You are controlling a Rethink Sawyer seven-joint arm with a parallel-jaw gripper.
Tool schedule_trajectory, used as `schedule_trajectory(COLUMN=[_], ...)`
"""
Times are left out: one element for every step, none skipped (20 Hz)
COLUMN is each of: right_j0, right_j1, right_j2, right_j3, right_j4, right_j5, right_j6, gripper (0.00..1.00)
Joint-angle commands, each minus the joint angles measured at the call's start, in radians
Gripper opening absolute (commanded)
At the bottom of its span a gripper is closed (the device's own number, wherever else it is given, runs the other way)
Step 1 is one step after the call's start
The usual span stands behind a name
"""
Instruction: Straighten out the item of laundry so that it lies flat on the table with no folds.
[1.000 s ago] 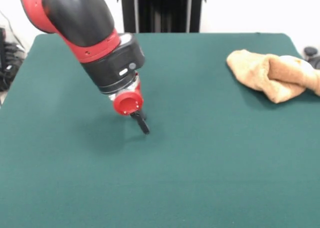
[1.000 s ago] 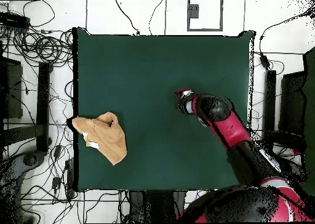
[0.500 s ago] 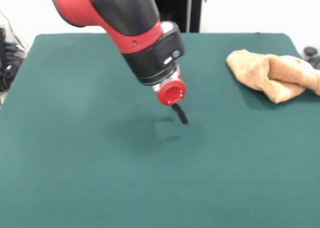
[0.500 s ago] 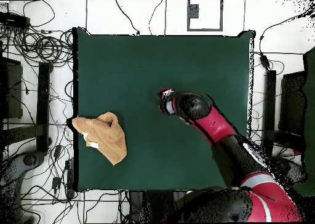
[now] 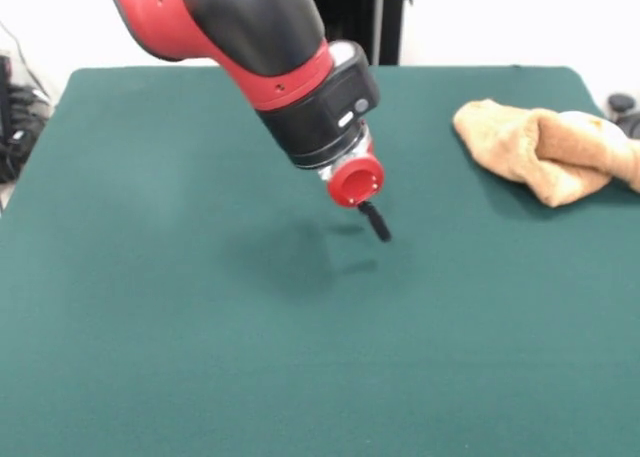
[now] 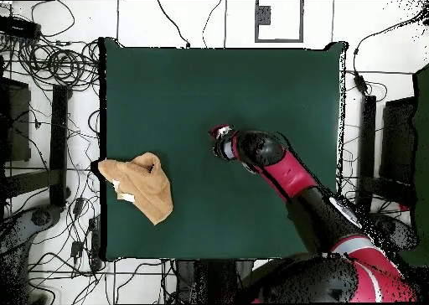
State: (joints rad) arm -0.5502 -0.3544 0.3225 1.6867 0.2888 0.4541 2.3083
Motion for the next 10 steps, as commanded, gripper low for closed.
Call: schedule_trajectory(right_j0=[0.011, 0.020, 0.024, 0.025, 0.025, 0.017, 0.012, -0.001, -0.009, -0.026], right_j1=[0.045, 0.026, 0.017, -0.001, -0.007, -0.010, -0.012, -0.005, -0.004, 0.005], right_j2=[0.124, 0.118, 0.115, 0.122, 0.125, 0.139, 0.146, 0.162, 0.173, 0.199], right_j3=[0.110, 0.119, 0.124, 0.146, 0.155, 0.174, 0.183, 0.198, 0.208, 0.229], right_j4=[0.066, 0.056, 0.054, 0.056, 0.057, 0.061, 0.063, 0.069, 0.072, 0.081], right_j5=[0.069, 0.066, 0.066, 0.059, 0.056, 0.044, 0.041, 0.031, 0.025, 0.011], right_j6=[0.106, 0.108, 0.112, 0.119, 0.121, 0.122, 0.120, 0.118, 0.116, 0.115], gripper=[1.00, 1.00, 1.00, 1.00, 1.00, 1.00, 1.00, 1.00, 1.00, 1.00])
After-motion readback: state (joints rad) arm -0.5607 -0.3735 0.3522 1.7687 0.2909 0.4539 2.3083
